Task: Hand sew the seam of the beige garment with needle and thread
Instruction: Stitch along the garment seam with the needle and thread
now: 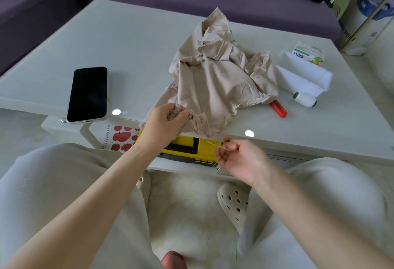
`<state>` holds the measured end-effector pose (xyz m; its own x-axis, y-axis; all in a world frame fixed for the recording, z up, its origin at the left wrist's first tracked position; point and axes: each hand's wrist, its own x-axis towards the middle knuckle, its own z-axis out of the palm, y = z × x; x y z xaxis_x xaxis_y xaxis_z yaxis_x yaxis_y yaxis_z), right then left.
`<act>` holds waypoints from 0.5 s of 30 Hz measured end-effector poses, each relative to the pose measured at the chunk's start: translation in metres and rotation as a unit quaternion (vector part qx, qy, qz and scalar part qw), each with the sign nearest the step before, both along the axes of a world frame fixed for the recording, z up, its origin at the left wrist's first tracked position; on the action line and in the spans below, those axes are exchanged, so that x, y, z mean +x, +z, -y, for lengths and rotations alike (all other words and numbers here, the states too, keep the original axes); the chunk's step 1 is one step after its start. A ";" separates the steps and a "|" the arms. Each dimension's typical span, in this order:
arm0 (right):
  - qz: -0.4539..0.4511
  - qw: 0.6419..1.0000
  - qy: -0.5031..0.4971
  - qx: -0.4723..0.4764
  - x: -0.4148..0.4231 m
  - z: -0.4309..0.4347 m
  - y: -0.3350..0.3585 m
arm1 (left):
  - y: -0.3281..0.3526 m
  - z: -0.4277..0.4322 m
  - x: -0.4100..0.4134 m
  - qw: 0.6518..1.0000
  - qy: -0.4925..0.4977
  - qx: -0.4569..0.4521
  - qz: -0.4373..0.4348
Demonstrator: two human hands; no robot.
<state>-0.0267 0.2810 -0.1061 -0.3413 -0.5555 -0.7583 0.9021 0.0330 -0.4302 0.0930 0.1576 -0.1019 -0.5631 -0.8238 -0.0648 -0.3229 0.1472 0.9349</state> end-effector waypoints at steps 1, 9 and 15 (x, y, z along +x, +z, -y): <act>-0.009 1.000 0.000 -0.003 -0.004 -0.002 0.004 | -0.001 0.001 0.000 1.000 0.003 -0.002 0.004; -0.023 0.997 -0.072 0.003 -0.061 -0.028 0.028 | -0.008 0.005 -0.002 0.999 0.019 -0.020 0.043; -0.067 0.996 -0.048 0.011 -0.089 -0.034 0.035 | -0.009 0.006 -0.003 0.998 0.017 -0.030 0.052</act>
<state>-0.1153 0.3146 -0.0707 -0.4921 -0.4988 -0.7135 0.8356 -0.0406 -0.5479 0.0902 0.1514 -0.1111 -0.5279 -0.8463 -0.0705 -0.4230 0.1901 0.8860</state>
